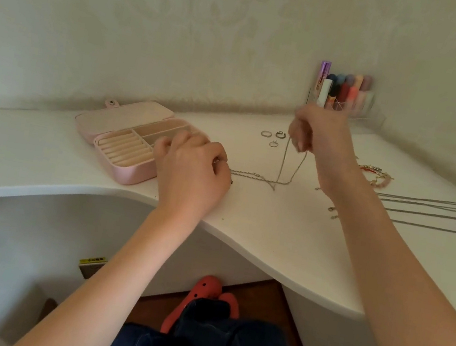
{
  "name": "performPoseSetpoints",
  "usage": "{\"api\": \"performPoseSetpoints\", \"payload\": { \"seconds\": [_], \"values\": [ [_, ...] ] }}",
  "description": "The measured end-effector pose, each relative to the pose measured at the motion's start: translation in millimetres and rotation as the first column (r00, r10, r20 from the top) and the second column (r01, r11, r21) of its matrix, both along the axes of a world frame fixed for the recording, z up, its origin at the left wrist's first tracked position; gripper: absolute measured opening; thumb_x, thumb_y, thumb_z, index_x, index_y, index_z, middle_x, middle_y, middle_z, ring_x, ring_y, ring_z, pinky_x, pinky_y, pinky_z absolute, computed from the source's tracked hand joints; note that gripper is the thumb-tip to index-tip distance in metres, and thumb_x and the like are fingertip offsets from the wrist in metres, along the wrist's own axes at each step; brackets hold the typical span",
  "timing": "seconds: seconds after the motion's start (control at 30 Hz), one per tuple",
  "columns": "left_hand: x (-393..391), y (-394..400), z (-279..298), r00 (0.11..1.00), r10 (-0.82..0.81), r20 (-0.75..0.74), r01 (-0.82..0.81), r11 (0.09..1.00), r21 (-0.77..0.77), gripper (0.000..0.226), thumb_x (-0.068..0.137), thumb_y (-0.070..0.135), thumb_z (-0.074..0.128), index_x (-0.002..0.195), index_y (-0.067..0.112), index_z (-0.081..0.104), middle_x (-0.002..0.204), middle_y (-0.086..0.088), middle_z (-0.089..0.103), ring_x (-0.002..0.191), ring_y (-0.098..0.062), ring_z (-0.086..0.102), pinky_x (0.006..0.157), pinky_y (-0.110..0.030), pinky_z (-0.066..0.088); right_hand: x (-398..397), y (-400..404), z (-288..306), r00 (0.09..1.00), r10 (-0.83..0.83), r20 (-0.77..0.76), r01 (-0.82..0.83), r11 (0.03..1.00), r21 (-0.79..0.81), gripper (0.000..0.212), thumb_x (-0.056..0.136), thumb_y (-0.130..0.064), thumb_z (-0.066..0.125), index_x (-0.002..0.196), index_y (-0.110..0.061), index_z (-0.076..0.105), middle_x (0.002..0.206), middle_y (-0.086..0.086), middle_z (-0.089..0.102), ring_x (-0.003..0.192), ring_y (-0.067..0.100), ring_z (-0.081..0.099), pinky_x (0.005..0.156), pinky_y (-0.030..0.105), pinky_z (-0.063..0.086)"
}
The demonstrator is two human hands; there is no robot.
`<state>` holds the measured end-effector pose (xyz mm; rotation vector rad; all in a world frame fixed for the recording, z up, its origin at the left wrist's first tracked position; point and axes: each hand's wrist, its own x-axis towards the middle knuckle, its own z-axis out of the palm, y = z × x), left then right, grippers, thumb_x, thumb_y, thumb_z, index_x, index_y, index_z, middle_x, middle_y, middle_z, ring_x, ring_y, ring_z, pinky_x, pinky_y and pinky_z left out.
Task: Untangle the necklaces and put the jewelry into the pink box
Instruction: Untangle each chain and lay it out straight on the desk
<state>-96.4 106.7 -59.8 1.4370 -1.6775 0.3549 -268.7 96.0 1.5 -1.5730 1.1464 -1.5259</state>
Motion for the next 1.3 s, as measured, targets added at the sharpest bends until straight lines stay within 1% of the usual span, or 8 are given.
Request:
{"api": "performPoseSetpoints", "payload": {
  "seconds": [0.07, 0.2, 0.33, 0.47, 0.63, 0.73, 1.07, 1.3],
  "values": [
    [0.2, 2.2, 1.8, 0.996, 0.065, 0.058, -0.063, 0.997, -0.039, 0.02, 0.068, 0.015, 0.053, 0.06, 0.022, 0.07, 0.076, 0.006, 0.067, 0.092, -0.025, 0.056, 0.08, -0.033, 0.02, 1.7, 0.8, -7.6, 0.929, -0.089, -0.36, 0.104, 0.994, 0.021, 0.044, 0.082, -0.03, 0.052, 0.041, -0.015, 0.042, 0.043, 0.0, 0.041, 0.048, 0.017, 0.039, 0.056, 0.024, 0.037],
    [0.0, 0.2, 3.5, 0.997, 0.022, 0.076, -0.024, 0.999, 0.023, 0.023, 0.07, 0.016, 0.05, 0.063, 0.017, 0.073, 0.082, 0.004, 0.069, 0.097, -0.03, 0.054, 0.081, -0.034, 0.021, 11.3, -0.7, -22.0, 0.45, -0.176, -0.875, 0.225, 0.971, -0.08, 0.045, 0.086, -0.038, 0.054, 0.05, -0.019, 0.035, 0.048, -0.003, 0.034, 0.042, 0.011, 0.035, 0.049, 0.027, 0.022],
    [-2.0, -2.0, 7.8, 0.981, -0.121, 0.149, 0.081, 0.965, 0.248, 0.031, 0.083, 0.018, 0.044, 0.084, 0.019, 0.075, 0.09, 0.001, 0.072, 0.108, -0.025, 0.054, 0.093, -0.034, 0.029, 20.0, -13.4, -36.2, 0.605, -0.074, -0.792, 0.144, 0.989, 0.017, 0.027, 0.082, -0.052, 0.063, 0.083, -0.025, 0.056, 0.084, -0.009, 0.052, 0.076, 0.01, 0.049, 0.065, 0.028, 0.039],
    [1.1, -2.0, 5.9, 0.987, -0.164, 0.003, 0.15, 0.913, 0.379, 0.029, 0.083, 0.018, 0.047, 0.067, 0.011, 0.07, 0.064, -0.007, 0.065, 0.067, -0.028, 0.059, 0.057, -0.033, 0.045, 26.6, -21.8, -42.9, 0.613, 0.059, -0.788, 0.111, 0.981, 0.16, 0.021, 0.087, -0.038, 0.063, 0.071, -0.03, 0.053, 0.077, -0.013, 0.049, 0.094, 0.018, 0.055, 0.088, 0.041, 0.047],
    [3.3, -3.1, 2.5, 0.971, -0.175, -0.164, 0.221, 0.92, 0.325, 0.041, 0.071, 0.024, 0.035, 0.068, 0.0, 0.068, 0.073, -0.018, 0.068, 0.068, -0.032, 0.061, 0.066, -0.043, 0.051, 22.2, -22.4, -38.7, 0.776, 0.017, -0.631, 0.115, 0.979, 0.167, 0.029, 0.096, -0.023, 0.052, 0.085, 0.003, 0.059, 0.089, 0.018, 0.064, 0.085, 0.029, 0.059, 0.073, 0.028, 0.045],
    [3.8, -3.2, 3.1, 0.955, -0.17, -0.244, 0.246, 0.912, 0.328, 0.04, 0.071, 0.024, 0.036, 0.066, -0.003, 0.065, 0.076, -0.022, 0.067, 0.062, -0.018, 0.047, 0.07, -0.044, 0.049, 17.6, -24.6, -38.6, 0.861, -0.003, -0.509, 0.102, 0.981, 0.167, 0.021, 0.097, -0.024, 0.051, 0.082, -0.011, 0.056, 0.093, 0.008, 0.067, 0.082, 0.016, 0.06, 0.075, 0.026, 0.046],
    [5.2, 2.2, 9.1, 0.918, -0.201, -0.343, 0.326, 0.874, 0.36, 0.025, 0.082, 0.008, 0.056, 0.074, 0.017, 0.078, 0.08, 0.005, 0.074, 0.08, -0.007, 0.064, 0.071, -0.012, 0.043, 26.8, -20.6, -41.0, 0.62, 0.12, -0.775, 0.023, 0.985, 0.171, 0.018, 0.092, -0.027, 0.059, 0.087, -0.01, 0.064, 0.104, 0.013, 0.064, 0.091, 0.022, 0.056, 0.081, 0.033, 0.046],
    [4.0, 1.5, 7.2, 0.919, -0.257, -0.298, 0.362, 0.849, 0.385, 0.015, 0.08, 0.016, 0.058, 0.071, 0.018, 0.07, 0.081, 0.008, 0.071, 0.086, -0.011, 0.066, 0.08, -0.03, 0.052, 28.2, -15.8, -34.2, 0.912, 0.149, -0.382, -0.053, 0.967, 0.25, 0.018, 0.1, -0.02, 0.044, 0.095, -0.006, 0.053, 0.081, -0.003, 0.066, 0.079, 0.011, 0.063, 0.077, 0.026, 0.049]
  ]
}}
